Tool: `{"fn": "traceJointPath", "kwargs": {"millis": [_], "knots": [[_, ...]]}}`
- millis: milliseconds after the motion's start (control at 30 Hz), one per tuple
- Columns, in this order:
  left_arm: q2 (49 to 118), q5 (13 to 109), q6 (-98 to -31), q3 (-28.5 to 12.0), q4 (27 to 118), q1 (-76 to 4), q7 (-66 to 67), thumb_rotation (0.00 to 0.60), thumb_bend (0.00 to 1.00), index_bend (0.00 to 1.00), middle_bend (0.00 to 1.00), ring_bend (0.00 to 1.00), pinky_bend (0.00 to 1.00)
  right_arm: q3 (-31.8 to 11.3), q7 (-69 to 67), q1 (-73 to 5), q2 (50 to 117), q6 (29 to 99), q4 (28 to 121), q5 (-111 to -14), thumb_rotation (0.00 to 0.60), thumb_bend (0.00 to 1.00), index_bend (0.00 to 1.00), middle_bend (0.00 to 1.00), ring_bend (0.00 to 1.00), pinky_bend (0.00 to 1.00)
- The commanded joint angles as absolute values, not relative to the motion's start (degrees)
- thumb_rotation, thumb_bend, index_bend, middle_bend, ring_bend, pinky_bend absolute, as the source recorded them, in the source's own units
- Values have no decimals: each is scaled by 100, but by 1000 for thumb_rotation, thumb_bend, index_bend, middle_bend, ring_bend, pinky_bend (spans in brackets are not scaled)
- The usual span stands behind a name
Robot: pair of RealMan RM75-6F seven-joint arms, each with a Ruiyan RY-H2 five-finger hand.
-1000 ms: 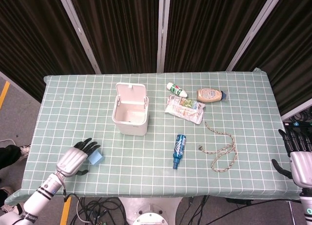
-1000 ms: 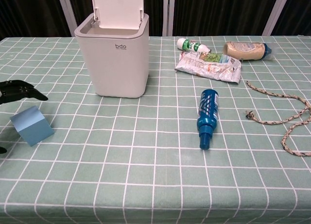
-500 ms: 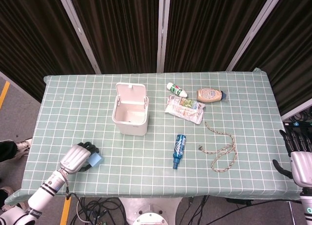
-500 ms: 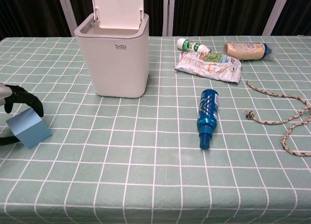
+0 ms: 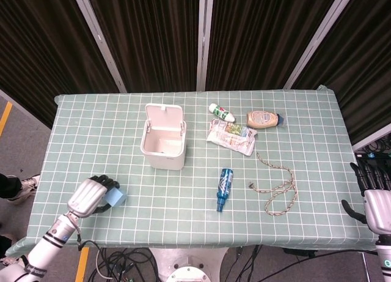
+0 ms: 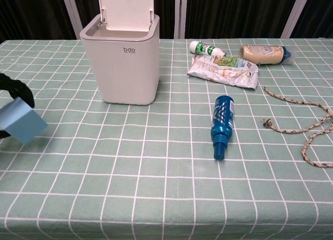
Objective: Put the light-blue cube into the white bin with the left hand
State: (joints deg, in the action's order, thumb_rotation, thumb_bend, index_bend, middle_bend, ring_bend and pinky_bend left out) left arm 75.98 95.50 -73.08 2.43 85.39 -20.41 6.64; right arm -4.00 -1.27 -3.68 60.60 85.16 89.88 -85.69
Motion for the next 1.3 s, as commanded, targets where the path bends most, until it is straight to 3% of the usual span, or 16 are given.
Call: {"fn": "traceJointPath", "kwargs": {"millis": [33,200,367,633,867,1200,1300], "knots": [[7085,9448,-7757,18,9066,-1909,441,600,296,468,451,341,518,-399,-122,-375,6062,8503,8981,-8569,600,177,0,0,0,0],[6477,9118,-7906,-669,9741,-2173,243,600,295,468,451,341,518,-394,-118,-397,6097,8483,8986,-8592,600,176,0,0,0,0],[6298,8723,-7476,-1238,10163,-2694,347,600,293,468,451,341,518,-366,-130,-418,6118,8428,8958,-8616,600,176,0,0,0,0],[6932,8121,-6594,-1745,9982,-3668,675,600,284,467,450,341,516,-367,-214,-415,6143,8400,8876,-8566,600,176,0,0,0,0],[7462,7657,-6169,-1868,9629,-4189,1003,600,274,451,436,340,511,-381,-310,-417,6166,8357,8780,-8500,600,176,0,0,0,0],[8048,7390,-6282,-1923,9165,-4467,1099,600,27,105,192,177,364,-397,-412,-449,6215,8289,8681,-8457,600,176,0,0,0,0],[8428,7141,-6193,-1879,8463,-4552,1045,600,0,88,176,153,330,-402,-437,-437,6204,8330,8671,-8476,600,176,0,0,0,0]]}}
